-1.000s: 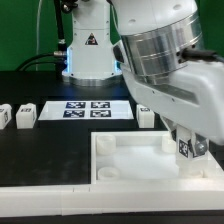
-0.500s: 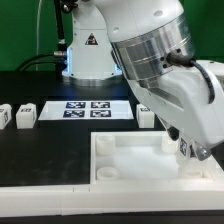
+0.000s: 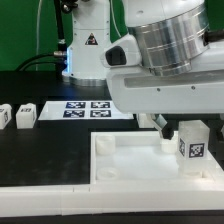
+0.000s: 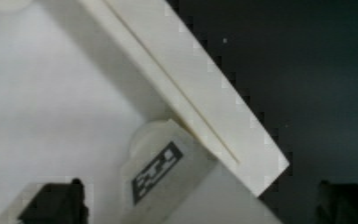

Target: Assemble one leg

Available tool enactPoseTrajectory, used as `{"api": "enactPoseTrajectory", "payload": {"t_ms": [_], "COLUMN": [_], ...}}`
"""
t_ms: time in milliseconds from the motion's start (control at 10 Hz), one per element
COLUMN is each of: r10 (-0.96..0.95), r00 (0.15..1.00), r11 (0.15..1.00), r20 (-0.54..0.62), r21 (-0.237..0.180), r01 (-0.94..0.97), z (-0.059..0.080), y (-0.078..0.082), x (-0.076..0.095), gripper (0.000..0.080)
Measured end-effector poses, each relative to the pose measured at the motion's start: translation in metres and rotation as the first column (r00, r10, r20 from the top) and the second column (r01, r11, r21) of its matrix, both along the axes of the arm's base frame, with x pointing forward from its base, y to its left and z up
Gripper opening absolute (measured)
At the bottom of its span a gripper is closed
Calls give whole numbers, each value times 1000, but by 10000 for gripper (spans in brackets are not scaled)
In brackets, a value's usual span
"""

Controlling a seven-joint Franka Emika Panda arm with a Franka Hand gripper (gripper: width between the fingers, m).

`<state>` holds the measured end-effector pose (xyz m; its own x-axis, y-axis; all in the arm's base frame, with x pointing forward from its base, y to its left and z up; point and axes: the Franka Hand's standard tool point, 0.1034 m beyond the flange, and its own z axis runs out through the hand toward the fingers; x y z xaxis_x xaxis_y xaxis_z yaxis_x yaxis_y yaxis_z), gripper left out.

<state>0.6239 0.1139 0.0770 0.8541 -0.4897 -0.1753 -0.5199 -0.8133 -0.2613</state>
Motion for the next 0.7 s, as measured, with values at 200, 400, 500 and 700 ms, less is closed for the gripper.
{"api": "enactPoseTrajectory", "payload": {"t_ms": [200, 400, 500, 700], "r10": [320, 423, 387, 295], "r00": [941, 894, 911, 948], "r11": [947, 906, 922, 955], "r20": [109, 149, 140, 118], "r21": [-65, -94, -88, -74], "r01": [-315, -413, -377, -288], "z": [-2, -4, -4, -4], "y": [-2, -3, -3, -3], "x": [4, 7, 7, 6], "gripper": [648, 639, 639, 457]}}
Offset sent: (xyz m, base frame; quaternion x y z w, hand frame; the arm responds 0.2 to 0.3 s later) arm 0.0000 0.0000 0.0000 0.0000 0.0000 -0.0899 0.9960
